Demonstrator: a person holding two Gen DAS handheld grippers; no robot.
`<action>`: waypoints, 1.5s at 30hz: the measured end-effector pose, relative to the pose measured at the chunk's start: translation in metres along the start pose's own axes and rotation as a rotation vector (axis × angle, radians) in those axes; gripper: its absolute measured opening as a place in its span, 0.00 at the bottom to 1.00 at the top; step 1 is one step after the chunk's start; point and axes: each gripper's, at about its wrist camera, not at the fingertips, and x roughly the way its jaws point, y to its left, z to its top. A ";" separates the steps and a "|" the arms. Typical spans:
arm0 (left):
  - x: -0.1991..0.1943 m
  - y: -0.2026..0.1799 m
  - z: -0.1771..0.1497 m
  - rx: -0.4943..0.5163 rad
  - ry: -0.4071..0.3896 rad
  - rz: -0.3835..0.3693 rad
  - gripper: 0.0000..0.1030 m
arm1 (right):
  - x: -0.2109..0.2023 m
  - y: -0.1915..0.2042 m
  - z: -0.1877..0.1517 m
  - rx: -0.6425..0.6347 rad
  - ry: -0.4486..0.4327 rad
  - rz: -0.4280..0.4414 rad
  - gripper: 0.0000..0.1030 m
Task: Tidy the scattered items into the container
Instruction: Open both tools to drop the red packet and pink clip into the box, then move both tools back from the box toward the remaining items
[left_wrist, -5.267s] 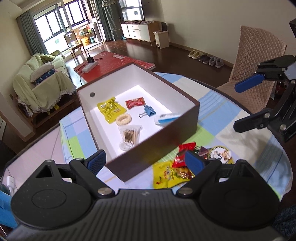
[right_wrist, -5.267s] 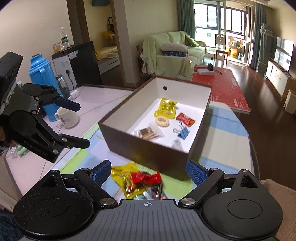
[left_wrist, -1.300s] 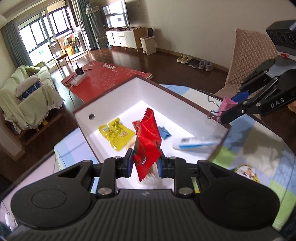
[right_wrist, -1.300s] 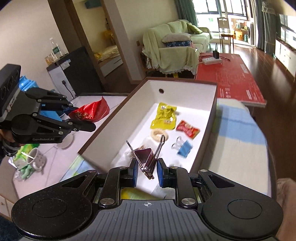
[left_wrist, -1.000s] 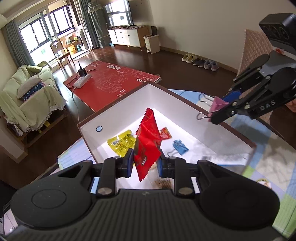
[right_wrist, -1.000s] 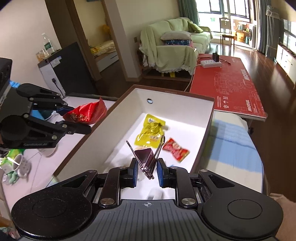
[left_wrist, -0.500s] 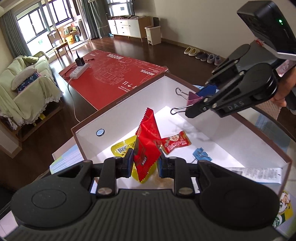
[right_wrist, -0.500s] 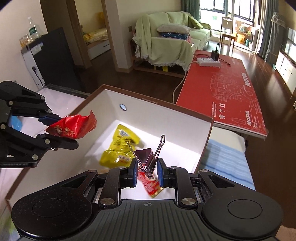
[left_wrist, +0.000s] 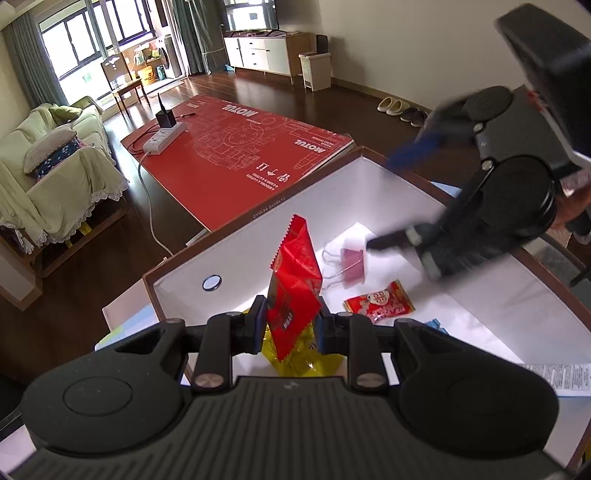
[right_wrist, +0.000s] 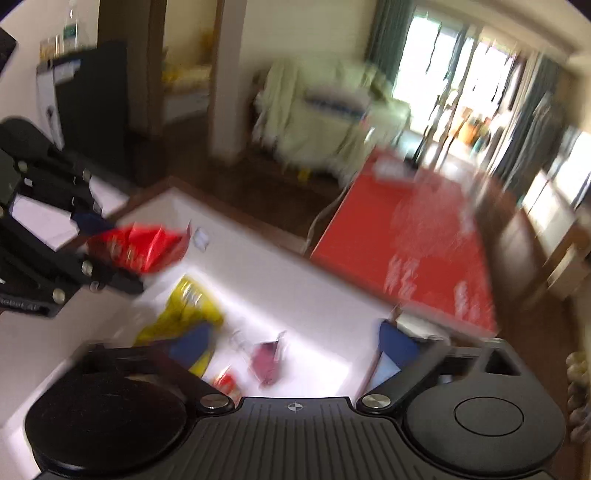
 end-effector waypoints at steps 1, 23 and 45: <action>0.001 0.001 0.000 -0.001 0.000 -0.002 0.21 | -0.003 -0.002 -0.002 0.005 0.002 0.005 0.95; -0.025 -0.045 -0.032 0.074 0.046 -0.108 0.21 | -0.081 -0.001 -0.041 0.135 0.065 0.102 0.95; -0.084 -0.090 -0.065 0.019 0.092 -0.072 0.41 | -0.135 0.047 -0.063 0.147 0.086 0.171 0.95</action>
